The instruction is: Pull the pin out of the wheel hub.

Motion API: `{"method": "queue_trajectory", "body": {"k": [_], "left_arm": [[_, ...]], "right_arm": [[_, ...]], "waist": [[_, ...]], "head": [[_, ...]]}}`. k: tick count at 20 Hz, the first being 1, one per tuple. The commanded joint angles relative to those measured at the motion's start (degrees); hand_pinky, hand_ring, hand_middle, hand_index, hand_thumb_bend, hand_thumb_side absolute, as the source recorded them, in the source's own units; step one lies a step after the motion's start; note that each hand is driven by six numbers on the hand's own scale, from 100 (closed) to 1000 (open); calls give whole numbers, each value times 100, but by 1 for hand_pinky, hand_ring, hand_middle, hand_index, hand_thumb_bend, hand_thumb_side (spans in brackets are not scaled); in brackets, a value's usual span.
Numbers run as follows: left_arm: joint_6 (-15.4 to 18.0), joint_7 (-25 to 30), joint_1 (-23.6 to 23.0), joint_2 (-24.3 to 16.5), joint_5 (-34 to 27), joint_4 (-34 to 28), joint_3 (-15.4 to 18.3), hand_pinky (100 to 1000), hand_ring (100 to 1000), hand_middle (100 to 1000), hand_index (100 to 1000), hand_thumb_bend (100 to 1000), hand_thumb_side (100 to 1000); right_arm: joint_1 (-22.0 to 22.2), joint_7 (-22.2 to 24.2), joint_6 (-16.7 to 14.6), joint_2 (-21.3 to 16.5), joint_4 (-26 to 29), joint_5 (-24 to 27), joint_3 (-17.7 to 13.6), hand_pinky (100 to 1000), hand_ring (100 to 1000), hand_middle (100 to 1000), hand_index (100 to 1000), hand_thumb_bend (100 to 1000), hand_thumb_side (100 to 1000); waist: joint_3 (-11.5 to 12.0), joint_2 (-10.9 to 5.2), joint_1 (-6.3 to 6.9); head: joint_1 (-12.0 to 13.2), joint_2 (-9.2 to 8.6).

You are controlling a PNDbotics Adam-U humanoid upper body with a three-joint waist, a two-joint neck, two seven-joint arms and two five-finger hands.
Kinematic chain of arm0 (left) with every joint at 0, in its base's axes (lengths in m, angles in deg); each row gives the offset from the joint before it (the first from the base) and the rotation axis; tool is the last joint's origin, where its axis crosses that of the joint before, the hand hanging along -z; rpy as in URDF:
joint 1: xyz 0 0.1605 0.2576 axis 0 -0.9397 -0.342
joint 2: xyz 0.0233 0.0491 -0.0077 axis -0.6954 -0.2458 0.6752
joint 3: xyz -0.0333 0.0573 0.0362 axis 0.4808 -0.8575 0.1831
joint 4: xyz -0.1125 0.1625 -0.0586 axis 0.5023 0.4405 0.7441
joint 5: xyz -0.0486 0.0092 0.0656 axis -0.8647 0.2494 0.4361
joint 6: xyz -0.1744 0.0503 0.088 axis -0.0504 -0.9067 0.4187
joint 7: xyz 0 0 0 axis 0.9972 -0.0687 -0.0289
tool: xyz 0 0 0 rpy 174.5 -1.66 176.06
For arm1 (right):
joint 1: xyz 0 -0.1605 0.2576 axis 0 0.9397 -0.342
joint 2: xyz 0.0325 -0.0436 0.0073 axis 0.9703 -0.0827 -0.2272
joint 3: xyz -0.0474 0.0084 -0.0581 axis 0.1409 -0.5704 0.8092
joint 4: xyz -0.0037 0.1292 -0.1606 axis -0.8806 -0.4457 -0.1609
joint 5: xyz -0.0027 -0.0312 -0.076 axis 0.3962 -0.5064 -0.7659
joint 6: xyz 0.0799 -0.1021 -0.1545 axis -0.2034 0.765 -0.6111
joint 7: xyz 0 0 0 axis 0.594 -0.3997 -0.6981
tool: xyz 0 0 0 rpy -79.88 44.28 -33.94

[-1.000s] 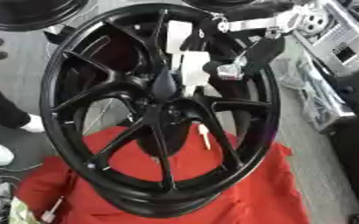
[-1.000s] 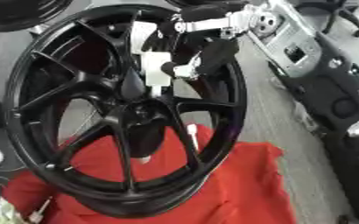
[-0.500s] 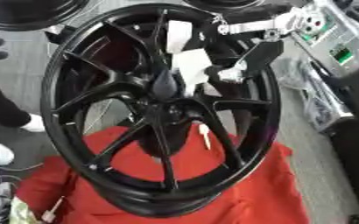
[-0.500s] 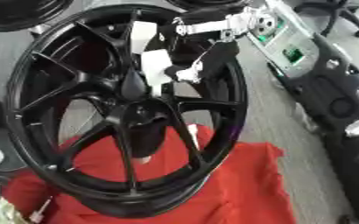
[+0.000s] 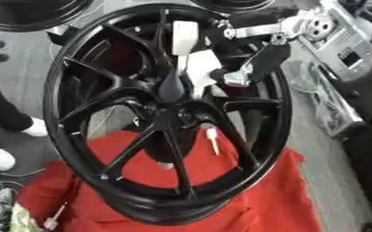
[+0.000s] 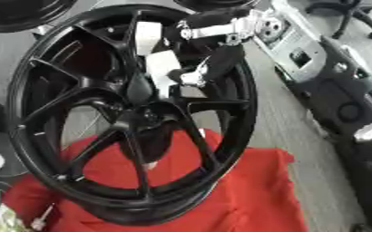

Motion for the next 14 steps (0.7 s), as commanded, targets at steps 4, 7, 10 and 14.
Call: {"method": "queue_trajectory", "body": {"k": [4,7,10,14], "left_arm": [[-12,-12,100,-50,36,-79,26,703,705,609,713,100,755],[-16,-24,104,-40,34,-89,35,703,705,608,713,100,755],[-27,-29,107,-37,36,-90,34,703,705,608,713,100,756],[-38,-25,109,-38,41,-86,30,702,704,607,712,100,756]], "right_arm": [[-73,183,8,-115,195,200,-14,952,773,688,864,100,608],[-52,238,-18,-119,204,173,-1,947,767,680,859,100,602],[-42,269,-29,-114,185,159,-1,940,754,664,849,100,584],[-34,292,-33,-116,173,157,1,934,747,654,844,100,572]], "waist": [[13,-118,7],[21,-119,2],[25,-113,7],[21,-106,13]], "head": [[-22,32],[-23,32],[-25,32],[-38,32]]}}
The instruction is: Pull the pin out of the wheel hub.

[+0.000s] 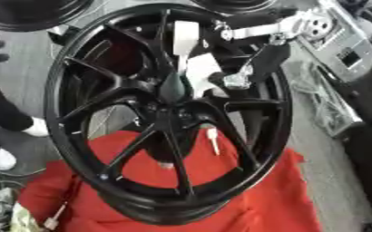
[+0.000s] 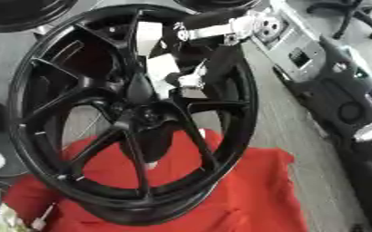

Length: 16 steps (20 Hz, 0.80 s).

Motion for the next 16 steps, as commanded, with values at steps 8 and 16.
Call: {"method": "queue_trajectory", "body": {"k": [8,16], "left_arm": [[-17,-5,90,-64,16,-93,30,701,702,605,711,100,754],[-26,-10,102,-52,3,-92,30,701,701,604,711,100,754]], "right_arm": [[-34,101,-164,-98,50,-79,-12,931,758,657,849,100,532],[-25,73,-173,-40,2,-162,19,922,741,630,832,100,530]], "waist": [[5,-108,14],[19,-96,20]], "head": [[-47,32],[-82,32]]}}
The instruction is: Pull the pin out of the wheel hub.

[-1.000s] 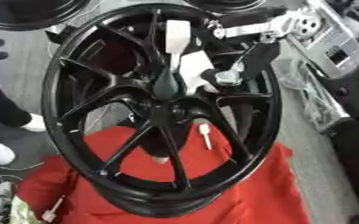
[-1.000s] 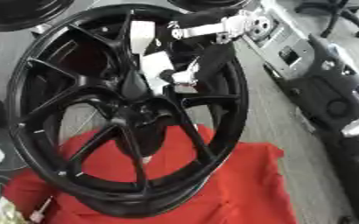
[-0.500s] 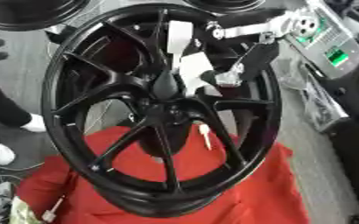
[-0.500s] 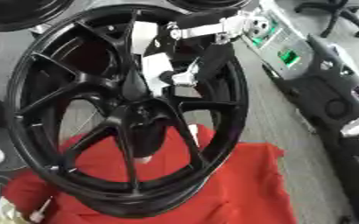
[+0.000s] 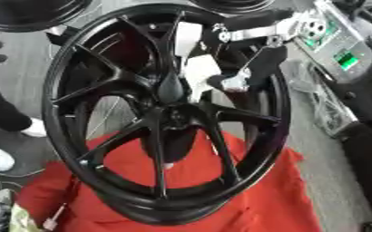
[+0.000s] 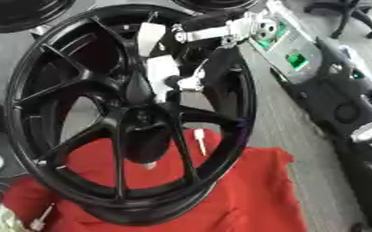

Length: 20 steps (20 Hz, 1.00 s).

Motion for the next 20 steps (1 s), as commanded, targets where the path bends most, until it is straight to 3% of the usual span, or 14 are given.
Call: {"method": "queue_trajectory", "body": {"k": [1,13,20], "left_arm": [[-11,-4,95,-54,6,-92,30,701,701,604,711,100,754],[-18,3,97,-52,4,-83,20,700,699,602,711,100,754],[-20,-26,84,-52,-5,-85,48,700,699,602,711,100,754]], "right_arm": [[-60,104,-106,-49,6,-27,-13,919,736,624,827,100,519],[-42,83,61,-39,35,111,0,850,614,509,724,100,459],[-65,-268,314,-99,158,299,-86,787,528,416,634,100,332]], "waist": [[6,-98,18],[2,-96,20],[7,-108,13]], "head": [[-27,32],[-55,32],[-68,32]]}}
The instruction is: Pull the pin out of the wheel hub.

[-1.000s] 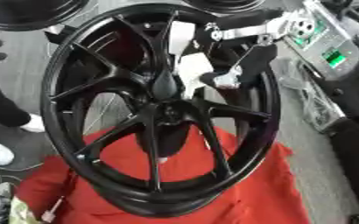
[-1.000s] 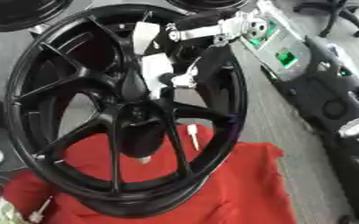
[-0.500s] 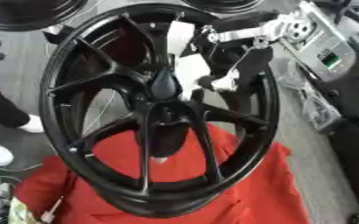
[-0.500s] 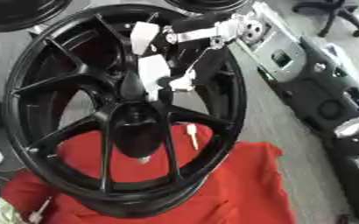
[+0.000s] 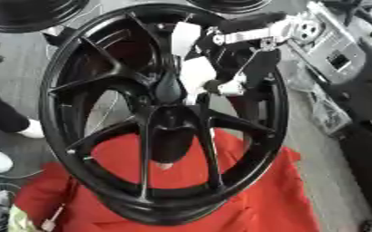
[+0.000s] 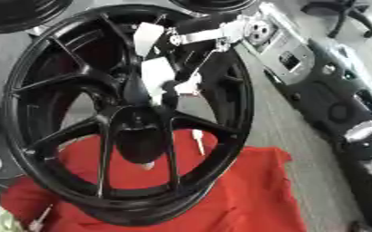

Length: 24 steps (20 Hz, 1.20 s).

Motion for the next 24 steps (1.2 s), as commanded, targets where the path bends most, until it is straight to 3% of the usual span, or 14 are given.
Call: {"method": "queue_trajectory", "body": {"k": [1,5,9,16,19,24], "left_arm": [[-2,-35,75,-56,0,-87,60,700,699,602,711,100,753],[-9,-67,64,-53,0,-94,72,700,698,601,711,100,752],[-13,-70,50,-62,4,-90,69,700,698,601,711,100,752],[-12,-68,29,-92,18,-68,65,699,697,600,711,100,752],[-7,-75,19,-105,21,-65,72,699,697,600,711,100,753],[-1,-78,-2,-134,22,-61,76,699,696,599,711,100,754]], "right_arm": [[-81,-166,107,-158,179,149,-117,776,505,386,601,100,309],[-108,-291,256,-224,338,354,-156,751,470,328,532,100,233],[-111,-360,399,-281,506,533,-177,740,444,294,491,100,227],[-97,-258,801,-472,838,1110,-347,742,427,273,471,100,317],[-32,-250,1143,-703,1145,1790,-673,755,427,269,470,100,397],[269,-604,2068,-1286,1668,3329,-1572,768,420,261,464,100,456]], "waist": [[6,-112,8],[0,-130,0],[-22,-149,-7],[-73,-161,-10],[-101,-158,-7],[-164,-148,16]], "head": [[-13,32],[-15,32],[-16,32],[-7,32],[22,32],[86,32]]}}
